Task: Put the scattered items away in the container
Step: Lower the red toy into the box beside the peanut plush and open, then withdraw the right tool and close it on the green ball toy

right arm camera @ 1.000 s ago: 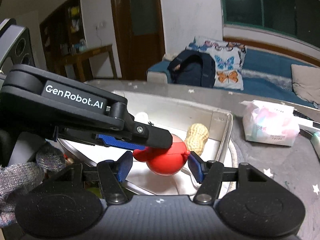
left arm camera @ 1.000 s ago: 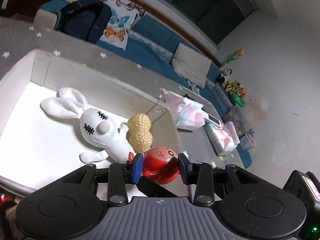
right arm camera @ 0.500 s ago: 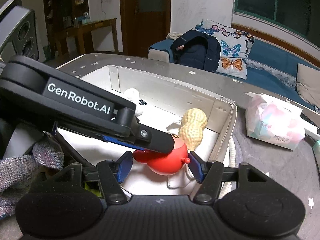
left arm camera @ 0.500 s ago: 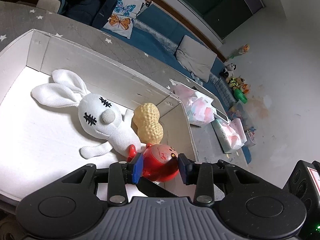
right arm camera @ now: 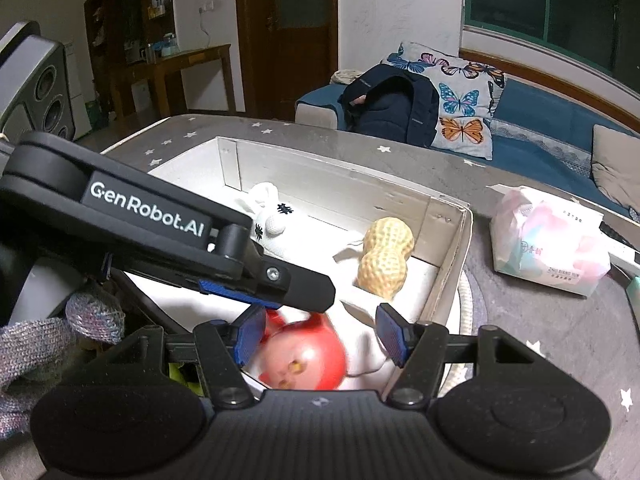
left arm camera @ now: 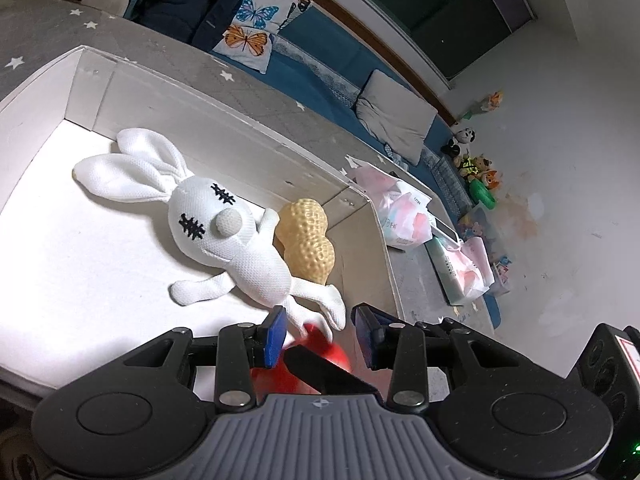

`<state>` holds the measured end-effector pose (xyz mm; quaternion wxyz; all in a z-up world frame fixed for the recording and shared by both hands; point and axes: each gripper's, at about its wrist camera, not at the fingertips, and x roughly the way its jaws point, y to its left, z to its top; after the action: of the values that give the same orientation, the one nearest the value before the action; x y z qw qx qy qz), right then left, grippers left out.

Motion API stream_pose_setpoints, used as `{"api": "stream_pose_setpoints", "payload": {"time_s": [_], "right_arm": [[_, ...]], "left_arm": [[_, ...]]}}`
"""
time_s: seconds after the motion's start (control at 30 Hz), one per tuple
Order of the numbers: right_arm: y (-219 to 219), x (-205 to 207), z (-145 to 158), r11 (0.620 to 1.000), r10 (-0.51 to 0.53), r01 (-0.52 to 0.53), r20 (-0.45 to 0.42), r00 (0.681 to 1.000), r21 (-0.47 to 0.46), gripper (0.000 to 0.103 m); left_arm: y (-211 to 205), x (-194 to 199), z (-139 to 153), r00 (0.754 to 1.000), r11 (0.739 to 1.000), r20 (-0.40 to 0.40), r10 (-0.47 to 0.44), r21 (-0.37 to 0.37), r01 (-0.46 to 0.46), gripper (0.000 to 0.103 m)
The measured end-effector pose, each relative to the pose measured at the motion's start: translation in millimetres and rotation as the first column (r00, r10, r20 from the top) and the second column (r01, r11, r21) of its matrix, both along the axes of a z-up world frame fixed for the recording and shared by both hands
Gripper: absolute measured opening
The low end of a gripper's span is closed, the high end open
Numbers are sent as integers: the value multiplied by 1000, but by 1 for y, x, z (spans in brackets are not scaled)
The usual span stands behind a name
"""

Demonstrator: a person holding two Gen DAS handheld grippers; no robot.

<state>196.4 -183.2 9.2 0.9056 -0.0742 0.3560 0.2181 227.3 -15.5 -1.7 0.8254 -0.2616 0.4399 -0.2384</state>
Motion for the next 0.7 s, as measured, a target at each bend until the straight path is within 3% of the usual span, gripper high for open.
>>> {"api": "stream_pose_setpoints", "payload": {"time_s": [0.37,0.7], "right_arm": [[-7,-14,8,999,-23,22,24,999,43,62],[-14,-62,21,991,-44,31,94,995,127,63]], "left_arm": [[2,-15,11,999,1000,42,12,24,-13,40],[15,-56,30,991,997,128,48,46,-54,40]]}}
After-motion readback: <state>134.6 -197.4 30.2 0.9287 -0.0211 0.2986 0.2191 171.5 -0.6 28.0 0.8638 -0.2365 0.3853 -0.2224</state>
